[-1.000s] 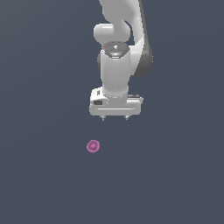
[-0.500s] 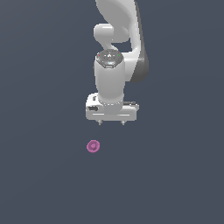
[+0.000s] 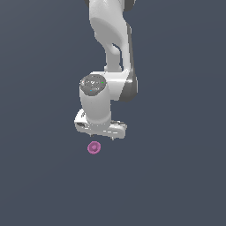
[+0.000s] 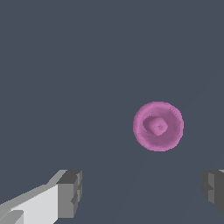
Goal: Pick up the object and move it to a goal position.
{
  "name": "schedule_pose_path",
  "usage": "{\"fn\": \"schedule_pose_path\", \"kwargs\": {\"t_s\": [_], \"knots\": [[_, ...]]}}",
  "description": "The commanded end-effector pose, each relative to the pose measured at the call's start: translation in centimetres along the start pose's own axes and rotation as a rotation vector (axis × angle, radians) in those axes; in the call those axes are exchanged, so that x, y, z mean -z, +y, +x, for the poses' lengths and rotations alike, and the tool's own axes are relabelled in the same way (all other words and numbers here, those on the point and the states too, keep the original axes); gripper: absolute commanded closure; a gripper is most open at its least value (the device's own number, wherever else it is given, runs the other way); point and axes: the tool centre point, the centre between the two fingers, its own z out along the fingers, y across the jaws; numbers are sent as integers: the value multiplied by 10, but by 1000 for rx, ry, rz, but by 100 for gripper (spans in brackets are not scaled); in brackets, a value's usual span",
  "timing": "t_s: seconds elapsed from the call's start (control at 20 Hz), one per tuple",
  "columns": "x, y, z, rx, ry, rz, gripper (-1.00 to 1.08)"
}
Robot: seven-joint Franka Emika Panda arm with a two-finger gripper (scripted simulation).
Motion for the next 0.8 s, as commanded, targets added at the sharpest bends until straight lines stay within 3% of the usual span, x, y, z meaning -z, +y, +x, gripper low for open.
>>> {"fn": "schedule_pose_path", "kwargs": {"t_s": [0.0, 0.4, 0.75], "knots": [[-13, 12, 10, -35, -4, -3, -92], [-41, 35, 26, -101, -13, -11, -92], [-46, 39, 28, -111, -15, -12, -92]]}}
